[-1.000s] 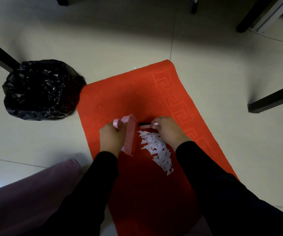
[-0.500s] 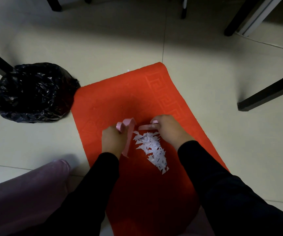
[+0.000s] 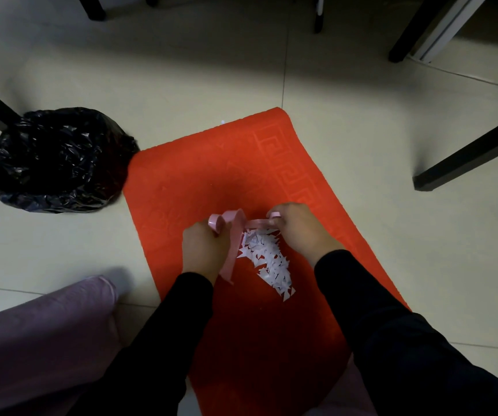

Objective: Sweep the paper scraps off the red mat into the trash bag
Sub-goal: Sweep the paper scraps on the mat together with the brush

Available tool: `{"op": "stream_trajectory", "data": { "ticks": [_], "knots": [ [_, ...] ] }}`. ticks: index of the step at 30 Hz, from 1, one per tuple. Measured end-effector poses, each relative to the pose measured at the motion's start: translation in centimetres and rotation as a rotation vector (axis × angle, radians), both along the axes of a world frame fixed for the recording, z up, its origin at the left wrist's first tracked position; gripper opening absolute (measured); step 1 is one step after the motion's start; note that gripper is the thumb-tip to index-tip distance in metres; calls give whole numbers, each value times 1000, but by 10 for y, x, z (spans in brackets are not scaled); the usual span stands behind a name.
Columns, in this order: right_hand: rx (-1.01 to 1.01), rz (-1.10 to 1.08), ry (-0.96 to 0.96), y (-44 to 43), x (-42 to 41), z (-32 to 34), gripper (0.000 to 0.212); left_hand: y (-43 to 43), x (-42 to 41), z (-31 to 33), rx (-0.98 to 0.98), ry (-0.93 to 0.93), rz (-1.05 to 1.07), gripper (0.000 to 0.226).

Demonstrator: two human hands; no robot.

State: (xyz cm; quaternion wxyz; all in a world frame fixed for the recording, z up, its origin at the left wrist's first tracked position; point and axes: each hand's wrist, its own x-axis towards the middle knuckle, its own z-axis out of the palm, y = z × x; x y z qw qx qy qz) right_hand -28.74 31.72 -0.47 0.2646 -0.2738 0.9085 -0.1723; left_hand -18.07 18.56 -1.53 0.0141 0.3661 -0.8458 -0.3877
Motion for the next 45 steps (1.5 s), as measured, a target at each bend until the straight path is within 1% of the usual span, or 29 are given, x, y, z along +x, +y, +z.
{"op": "stream_trajectory", "data": {
  "ticks": [2, 6, 8, 11, 13, 15, 19, 24, 26, 30, 34, 37, 45],
  "knots": [
    [-13, -8, 4, -3, 0, -2, 17, -6, -1, 2, -48, 32, 20, 43],
    [-33, 4, 44, -10, 1, -12, 17, -17, -2, 4, -113, 19, 71, 40],
    [-49, 7, 58, -16, 1, -19, 19, -21, -2, 4, -104, 27, 111, 39],
    [-64, 41, 46, -25, 4, -26, 22, -26, 1, 4, -82, 12, 141, 46],
    [-68, 68, 32, -28, 7, -29, 23, -27, 2, 2, -49, 7, 149, 41],
    [-42, 87, 22, -27, 8, -31, 23, -27, 3, 1, -29, 2, 153, 37],
    [43, 110, -26, -19, 3, -26, 18, -25, 6, 0, 30, 32, 170, 37],
    [56, 76, -95, -7, 3, -10, 20, -18, 12, 7, 19, 20, 163, 46],
    [41, 60, -77, -2, 4, -4, 20, -16, 15, 10, 32, 24, 171, 45],
    [-21, 32, -39, 0, 5, 9, 22, -13, 19, 13, 37, 36, 175, 36],
    [-43, 40, -27, -3, 12, 13, 24, -10, 20, 16, 24, 29, 155, 40],
    [-49, 34, -30, -5, 12, 13, 25, -11, 20, 13, 24, 33, 173, 37],
    [-63, 21, 0, -18, 1, -7, 23, -19, 17, 1, 65, -7, 198, 40]
  ]
}}
